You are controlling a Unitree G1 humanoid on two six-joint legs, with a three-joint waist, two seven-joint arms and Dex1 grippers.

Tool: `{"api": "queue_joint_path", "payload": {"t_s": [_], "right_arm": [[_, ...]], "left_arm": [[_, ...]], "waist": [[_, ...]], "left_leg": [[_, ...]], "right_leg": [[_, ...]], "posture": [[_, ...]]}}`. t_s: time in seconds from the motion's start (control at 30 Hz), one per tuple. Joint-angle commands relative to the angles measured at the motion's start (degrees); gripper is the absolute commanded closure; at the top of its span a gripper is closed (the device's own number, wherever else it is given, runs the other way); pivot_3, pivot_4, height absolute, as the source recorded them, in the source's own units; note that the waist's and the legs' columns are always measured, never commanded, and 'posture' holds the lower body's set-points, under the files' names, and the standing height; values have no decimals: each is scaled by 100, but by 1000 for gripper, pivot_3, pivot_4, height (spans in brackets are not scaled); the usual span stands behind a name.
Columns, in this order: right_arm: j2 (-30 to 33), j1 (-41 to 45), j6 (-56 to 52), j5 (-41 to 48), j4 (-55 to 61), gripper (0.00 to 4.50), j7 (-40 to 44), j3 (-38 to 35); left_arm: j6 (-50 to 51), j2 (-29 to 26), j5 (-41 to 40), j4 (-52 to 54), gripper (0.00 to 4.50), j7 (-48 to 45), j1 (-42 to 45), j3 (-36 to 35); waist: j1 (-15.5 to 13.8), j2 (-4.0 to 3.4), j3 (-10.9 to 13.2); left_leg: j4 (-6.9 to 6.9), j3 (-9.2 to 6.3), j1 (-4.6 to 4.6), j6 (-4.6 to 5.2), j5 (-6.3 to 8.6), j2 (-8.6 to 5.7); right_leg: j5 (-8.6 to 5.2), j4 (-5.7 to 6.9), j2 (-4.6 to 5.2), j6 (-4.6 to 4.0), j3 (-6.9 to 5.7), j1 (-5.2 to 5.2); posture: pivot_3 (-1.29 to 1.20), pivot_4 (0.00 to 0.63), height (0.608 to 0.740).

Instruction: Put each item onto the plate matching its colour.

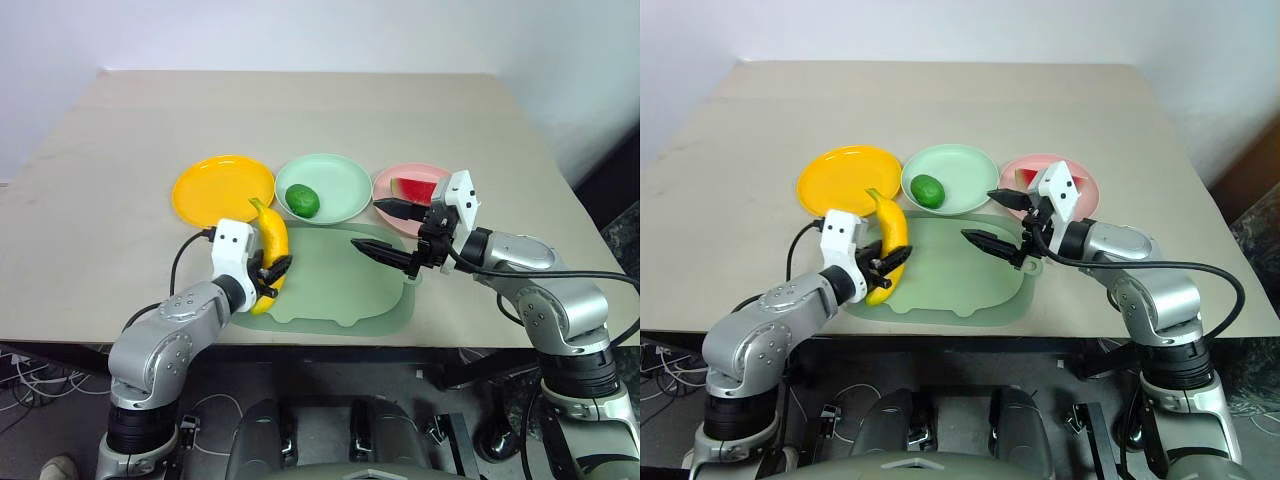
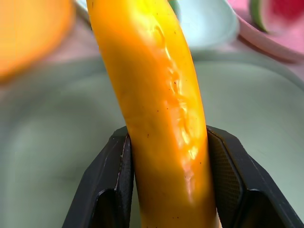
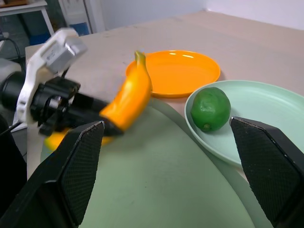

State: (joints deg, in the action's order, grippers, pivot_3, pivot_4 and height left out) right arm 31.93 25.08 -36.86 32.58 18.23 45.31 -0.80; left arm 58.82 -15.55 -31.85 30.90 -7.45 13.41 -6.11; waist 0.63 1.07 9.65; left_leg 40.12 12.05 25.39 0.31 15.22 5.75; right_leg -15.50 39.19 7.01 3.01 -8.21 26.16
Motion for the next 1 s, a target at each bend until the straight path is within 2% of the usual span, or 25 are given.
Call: {"api": "queue_joint_path", "payload": {"t_s": [0.03,0.13,0.3,0.47,0.7,0.97,1.0], "right_arm": [[-117,167,147,36,78,0,5,26],[-206,256,180,47,38,0,23,55],[-297,429,300,-10,-148,0,91,126],[-374,602,414,-82,-313,0,81,167],[-410,564,449,-126,-345,0,8,141],[-458,521,558,-308,-437,0,-189,119],[-463,500,574,-329,-429,0,-221,115]], "left_arm": [[-461,132,240,-35,2678,287,341,-241],[-718,168,827,-401,2678,861,660,-309],[-1000,252,1113,-1179,2678,1149,1360,-548],[-1678,175,1637,-2600,2678,1484,2196,-704],[-2458,292,1673,-4226,2678,1306,2952,-869],[-2813,381,1699,-4806,2678,824,3062,-665],[-2794,412,1645,-4786,1958,778,3073,-696]], "waist": [[-10,0,0],[-1,1,0],[-2,3,1],[-1,3,1],[2,4,2],[11,4,2],[9,4,2]], "left_leg": [[1,-1,1,0,0,0],[2,-3,0,0,0,-1],[2,-1,2,1,0,-2],[2,-1,3,1,-1,-2],[1,3,5,1,-1,-2],[1,6,4,0,-2,-1],[1,7,4,0,-2,-1]], "right_leg": [[0,0,0,0,-1,0],[1,0,0,0,-2,-3],[1,0,0,0,-3,-1],[1,0,0,1,-6,-1],[1,0,-1,2,-7,2],[1,1,-2,2,-7,3],[1,2,-2,2,-7,3]], "posture": [[0,150,695],[0,150,695],[0,150,695],[0,150,695],[0,150,695],[0,150,695],[0,150,695]]}}
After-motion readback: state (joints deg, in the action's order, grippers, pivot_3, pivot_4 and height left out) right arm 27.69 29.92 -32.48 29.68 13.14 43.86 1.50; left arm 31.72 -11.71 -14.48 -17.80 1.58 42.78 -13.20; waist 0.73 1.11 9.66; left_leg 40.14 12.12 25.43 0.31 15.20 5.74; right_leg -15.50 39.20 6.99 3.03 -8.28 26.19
